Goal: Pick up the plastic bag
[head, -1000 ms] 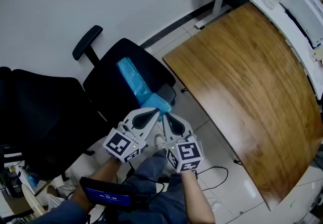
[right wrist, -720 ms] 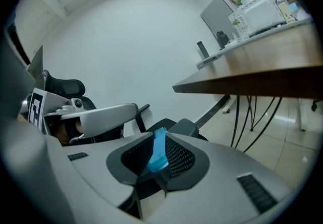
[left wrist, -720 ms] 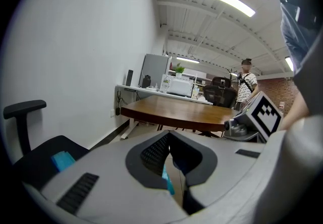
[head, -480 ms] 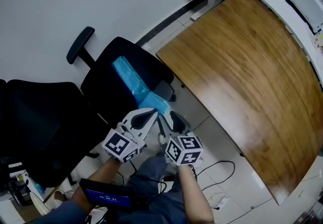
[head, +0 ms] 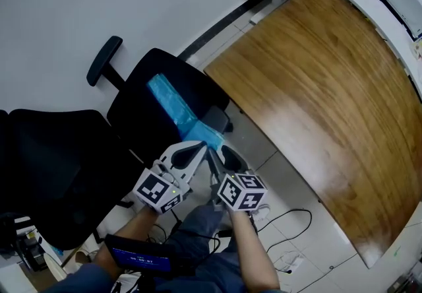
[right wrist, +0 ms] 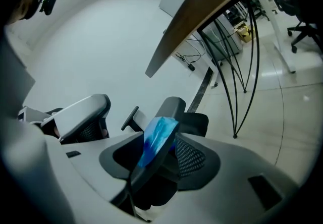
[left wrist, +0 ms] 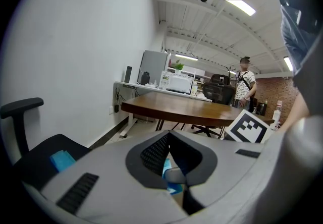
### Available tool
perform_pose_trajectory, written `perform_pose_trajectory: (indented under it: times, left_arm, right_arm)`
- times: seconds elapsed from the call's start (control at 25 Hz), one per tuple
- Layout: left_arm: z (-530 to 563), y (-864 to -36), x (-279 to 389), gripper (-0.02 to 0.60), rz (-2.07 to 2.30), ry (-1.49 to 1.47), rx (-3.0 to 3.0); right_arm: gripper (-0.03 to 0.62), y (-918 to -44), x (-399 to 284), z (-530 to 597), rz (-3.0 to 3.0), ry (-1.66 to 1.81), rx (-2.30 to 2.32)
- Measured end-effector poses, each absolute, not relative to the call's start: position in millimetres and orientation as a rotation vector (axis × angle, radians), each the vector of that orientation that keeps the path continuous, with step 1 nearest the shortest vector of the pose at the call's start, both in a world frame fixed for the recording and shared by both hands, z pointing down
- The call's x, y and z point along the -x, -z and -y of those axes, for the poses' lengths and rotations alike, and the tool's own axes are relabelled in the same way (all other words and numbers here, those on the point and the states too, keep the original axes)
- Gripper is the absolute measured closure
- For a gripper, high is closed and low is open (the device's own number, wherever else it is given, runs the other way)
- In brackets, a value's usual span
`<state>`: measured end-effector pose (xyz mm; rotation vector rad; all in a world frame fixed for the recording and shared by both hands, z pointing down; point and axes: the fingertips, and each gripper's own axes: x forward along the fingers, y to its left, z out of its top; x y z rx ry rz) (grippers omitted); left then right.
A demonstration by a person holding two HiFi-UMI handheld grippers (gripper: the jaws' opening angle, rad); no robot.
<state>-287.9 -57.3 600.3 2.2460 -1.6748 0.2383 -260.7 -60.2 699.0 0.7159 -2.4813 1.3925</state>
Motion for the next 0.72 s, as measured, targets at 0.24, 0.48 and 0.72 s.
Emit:
perform_pose_trajectory:
  times: [0.24, 0.48, 0.72]
  left_arm:
    - [58, -603, 292, 0.574, 1.672, -0.253, -2.242]
    - [57, -605, 298, 0.574, 1.68, -0.267, -2.232]
    - [58, -607, 298, 0.574, 1.675, -0.26, -2.227]
  right_arm:
    - [0.385, -707, 268, 62, 2.461, -1.429, -0.712]
    - [0.437, -711, 273, 60, 2.444, -1.421, -0.678]
    - [0.571, -706, 268, 61, 2.472, -1.355, -0.693]
